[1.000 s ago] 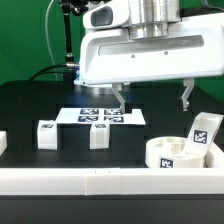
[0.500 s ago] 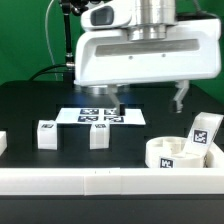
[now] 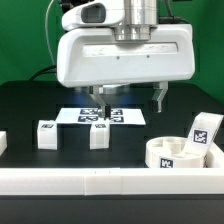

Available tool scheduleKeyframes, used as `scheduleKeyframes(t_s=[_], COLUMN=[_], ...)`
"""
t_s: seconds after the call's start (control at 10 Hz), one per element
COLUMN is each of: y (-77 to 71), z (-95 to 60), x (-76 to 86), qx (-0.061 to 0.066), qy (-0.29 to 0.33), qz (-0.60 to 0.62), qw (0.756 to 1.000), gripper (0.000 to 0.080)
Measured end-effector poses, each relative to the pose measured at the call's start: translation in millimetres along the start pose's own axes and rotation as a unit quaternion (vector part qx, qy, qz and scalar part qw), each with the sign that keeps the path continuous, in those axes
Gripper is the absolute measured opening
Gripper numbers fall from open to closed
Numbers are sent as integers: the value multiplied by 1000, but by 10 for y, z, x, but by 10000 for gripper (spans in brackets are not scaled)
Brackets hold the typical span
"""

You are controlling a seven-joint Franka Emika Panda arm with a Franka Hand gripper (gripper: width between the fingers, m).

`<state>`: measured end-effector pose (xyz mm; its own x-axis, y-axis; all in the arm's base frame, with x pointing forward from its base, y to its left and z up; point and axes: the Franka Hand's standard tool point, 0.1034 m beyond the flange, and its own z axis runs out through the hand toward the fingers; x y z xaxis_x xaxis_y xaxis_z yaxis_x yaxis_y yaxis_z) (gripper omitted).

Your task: Assemble stool

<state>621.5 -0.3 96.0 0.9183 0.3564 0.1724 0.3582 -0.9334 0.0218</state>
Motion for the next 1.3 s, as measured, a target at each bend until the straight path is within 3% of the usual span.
scheduleKeyframes(t_s=[0.3, 0.4, 0.5, 0.7, 0.8, 1.1, 1.3], y=[296, 308, 289, 140, 152, 89, 83], z=[82, 103, 104, 113, 117, 130, 140], x=[-297, -368, -363, -400, -356, -569, -589], qx=[-8, 0, 2, 31, 31, 17, 34], qy=[-6, -17, -21, -99, -105, -166, -219], qz=[-14, -9, -6, 6, 17, 112, 113], qw=[1000, 1000, 1000, 995, 994, 980, 968], gripper=[649, 649, 649, 649, 649, 649, 649])
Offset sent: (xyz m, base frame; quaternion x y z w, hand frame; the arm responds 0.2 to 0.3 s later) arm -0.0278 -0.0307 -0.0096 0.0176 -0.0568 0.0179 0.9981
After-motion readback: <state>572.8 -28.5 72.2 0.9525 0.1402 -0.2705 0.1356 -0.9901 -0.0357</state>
